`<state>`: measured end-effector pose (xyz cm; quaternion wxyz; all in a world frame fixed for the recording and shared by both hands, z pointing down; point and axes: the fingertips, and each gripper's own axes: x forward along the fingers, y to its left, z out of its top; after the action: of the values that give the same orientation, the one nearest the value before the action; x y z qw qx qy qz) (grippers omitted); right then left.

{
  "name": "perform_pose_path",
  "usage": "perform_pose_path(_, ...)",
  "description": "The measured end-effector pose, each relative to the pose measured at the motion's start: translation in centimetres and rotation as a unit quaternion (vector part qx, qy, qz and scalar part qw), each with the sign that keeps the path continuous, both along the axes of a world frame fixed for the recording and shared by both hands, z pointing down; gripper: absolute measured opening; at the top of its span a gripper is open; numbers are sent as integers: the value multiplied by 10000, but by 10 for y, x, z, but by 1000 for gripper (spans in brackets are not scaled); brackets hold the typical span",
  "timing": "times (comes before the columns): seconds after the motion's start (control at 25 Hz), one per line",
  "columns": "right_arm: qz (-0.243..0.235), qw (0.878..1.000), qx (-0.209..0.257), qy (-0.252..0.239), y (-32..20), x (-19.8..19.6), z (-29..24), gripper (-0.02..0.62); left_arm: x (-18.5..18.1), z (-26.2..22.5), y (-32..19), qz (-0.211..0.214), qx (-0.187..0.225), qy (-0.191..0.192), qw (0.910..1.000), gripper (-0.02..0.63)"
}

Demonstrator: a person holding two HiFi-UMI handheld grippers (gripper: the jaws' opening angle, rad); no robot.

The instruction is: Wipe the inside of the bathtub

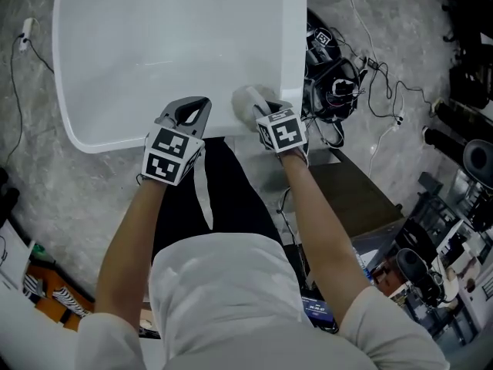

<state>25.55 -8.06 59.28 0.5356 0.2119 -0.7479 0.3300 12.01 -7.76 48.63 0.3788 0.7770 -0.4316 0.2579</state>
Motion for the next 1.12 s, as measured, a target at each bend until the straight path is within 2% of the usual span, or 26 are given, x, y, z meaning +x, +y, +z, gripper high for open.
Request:
perform_pose_path(0.28, -73, 9991, -320, 283, -4, -14, 20, 101, -9, 9, 7, -298, -82, -110, 9995, 11)
perform_pose_path(0.6, 227, 9983, -526, 49, 0, -37, 30, 100, -35, 12, 22, -767, -157, -237, 9966, 12)
perform_pose_path(1.12, 115, 9982, -574, -131, 21, -100, 31, 100, -112, 28, 65, -1237, -254, -332, 9914, 12)
